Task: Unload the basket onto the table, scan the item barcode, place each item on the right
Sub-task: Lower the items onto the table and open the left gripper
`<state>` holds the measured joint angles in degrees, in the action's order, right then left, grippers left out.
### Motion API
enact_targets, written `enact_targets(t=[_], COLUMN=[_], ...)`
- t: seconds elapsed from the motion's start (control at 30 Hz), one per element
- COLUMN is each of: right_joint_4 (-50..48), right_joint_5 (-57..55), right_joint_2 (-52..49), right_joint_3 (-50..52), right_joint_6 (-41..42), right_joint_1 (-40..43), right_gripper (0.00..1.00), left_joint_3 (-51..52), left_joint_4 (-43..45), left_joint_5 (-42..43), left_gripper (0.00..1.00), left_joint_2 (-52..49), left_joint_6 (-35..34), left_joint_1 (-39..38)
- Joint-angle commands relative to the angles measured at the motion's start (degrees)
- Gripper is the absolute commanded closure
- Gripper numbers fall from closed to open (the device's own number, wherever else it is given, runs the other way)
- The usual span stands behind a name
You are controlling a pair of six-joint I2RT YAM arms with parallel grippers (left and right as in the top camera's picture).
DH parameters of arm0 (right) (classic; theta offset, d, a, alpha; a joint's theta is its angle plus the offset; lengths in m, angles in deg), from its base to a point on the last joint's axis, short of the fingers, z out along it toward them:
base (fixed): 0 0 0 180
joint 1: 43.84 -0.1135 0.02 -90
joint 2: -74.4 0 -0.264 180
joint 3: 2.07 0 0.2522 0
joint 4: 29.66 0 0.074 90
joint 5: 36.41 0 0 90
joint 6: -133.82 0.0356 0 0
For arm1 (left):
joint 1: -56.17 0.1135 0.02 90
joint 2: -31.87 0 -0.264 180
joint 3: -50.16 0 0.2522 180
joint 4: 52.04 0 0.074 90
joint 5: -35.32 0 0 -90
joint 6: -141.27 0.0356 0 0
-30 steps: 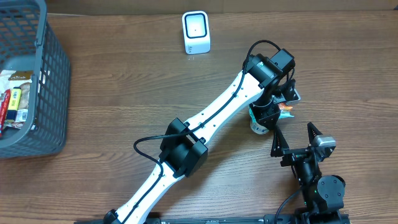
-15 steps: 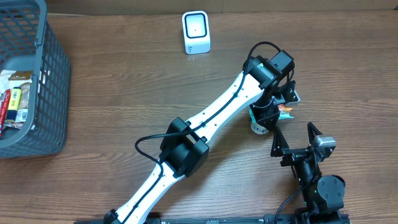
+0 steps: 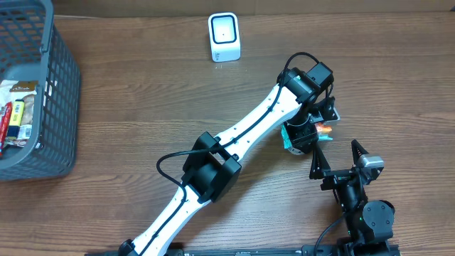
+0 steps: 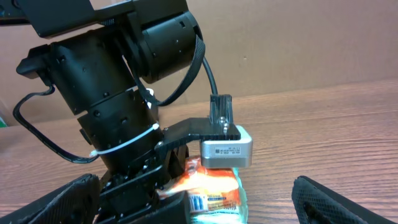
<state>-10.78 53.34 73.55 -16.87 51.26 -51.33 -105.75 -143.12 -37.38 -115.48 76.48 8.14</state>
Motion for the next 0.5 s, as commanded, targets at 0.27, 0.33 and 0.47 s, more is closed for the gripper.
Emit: enact_targets(t=[0.27, 0.33, 0.47], right_joint_4=[-0.3, -0.3, -0.3], right_joint_5=[0.0, 0.0, 0.0], right_joint_2=[0.6, 0.6, 0.6], right_joint_3=[0.6, 0.6, 0.6], right_joint_6=[0.1, 0.1, 0.1], right_joint_1=[0.3, 0.3, 0.3], right_gripper=[0.00, 0.00, 0.00], left_joint_3=[-3.5, -5.5, -9.4], left_joint_4=[-3.1, -4.1, -5.8], left_joint_5=[0.1, 0.1, 0.1], left_gripper=[0.13, 0.10, 0.00], left_joint_2=[1.3, 1.3, 1.3], left_joint_6=[0.5, 0.5, 0.3], left_joint_1=[-0.5, -0.5, -0.5])
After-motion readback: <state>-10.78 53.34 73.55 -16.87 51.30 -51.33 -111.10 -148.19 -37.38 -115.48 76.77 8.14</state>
